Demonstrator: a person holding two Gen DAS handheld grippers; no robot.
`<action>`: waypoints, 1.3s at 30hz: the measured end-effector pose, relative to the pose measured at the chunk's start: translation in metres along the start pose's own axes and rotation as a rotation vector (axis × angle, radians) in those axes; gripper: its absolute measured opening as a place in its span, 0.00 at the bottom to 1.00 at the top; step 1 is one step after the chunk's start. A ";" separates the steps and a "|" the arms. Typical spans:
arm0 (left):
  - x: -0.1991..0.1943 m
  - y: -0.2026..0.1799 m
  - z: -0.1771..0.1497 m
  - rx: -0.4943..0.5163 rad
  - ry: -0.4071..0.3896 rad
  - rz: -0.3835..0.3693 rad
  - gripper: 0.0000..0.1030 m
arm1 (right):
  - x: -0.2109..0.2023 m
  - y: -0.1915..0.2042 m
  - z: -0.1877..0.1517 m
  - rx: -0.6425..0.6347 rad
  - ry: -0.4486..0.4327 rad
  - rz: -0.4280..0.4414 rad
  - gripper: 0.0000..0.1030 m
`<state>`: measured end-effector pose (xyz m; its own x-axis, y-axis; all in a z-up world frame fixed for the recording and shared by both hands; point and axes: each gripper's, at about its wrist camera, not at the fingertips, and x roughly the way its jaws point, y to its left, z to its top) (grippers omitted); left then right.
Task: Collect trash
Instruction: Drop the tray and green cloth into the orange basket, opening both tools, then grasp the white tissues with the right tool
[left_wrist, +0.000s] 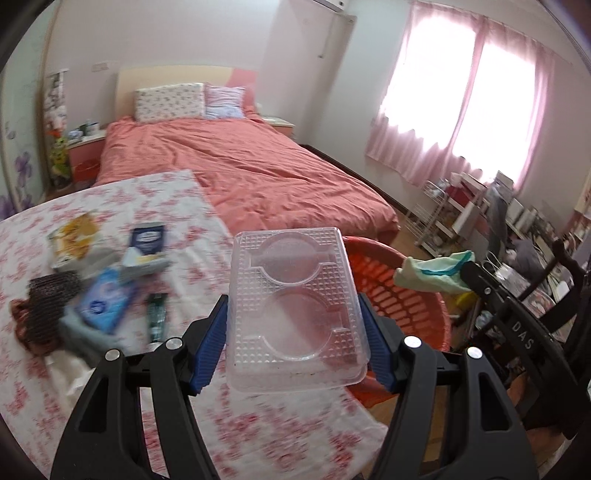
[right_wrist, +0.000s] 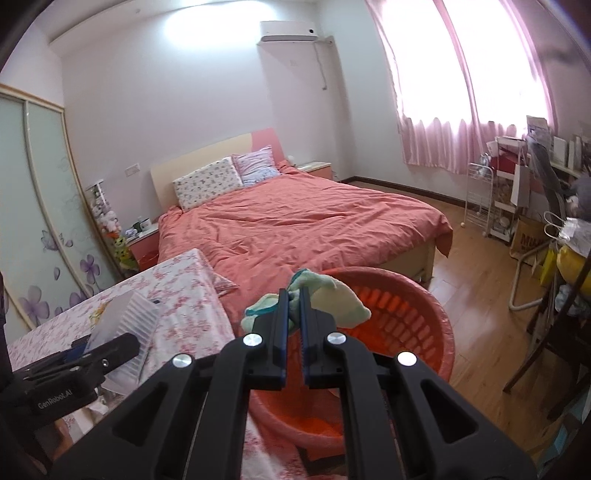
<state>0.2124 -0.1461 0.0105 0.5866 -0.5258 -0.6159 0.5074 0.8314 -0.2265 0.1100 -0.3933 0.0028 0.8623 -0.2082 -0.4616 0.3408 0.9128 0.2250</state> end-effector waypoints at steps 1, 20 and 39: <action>0.004 -0.006 0.001 0.009 0.004 -0.010 0.64 | 0.002 -0.004 0.000 0.005 0.000 -0.003 0.06; 0.069 -0.058 -0.002 0.071 0.117 -0.090 0.67 | 0.039 -0.062 -0.001 0.112 0.029 -0.005 0.18; 0.011 -0.007 -0.012 0.033 0.079 0.098 0.69 | 0.025 -0.035 -0.016 0.029 0.049 -0.041 0.45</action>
<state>0.2077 -0.1550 -0.0040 0.5836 -0.4252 -0.6918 0.4710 0.8712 -0.1381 0.1135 -0.4253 -0.0304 0.8284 -0.2270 -0.5121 0.3868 0.8931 0.2298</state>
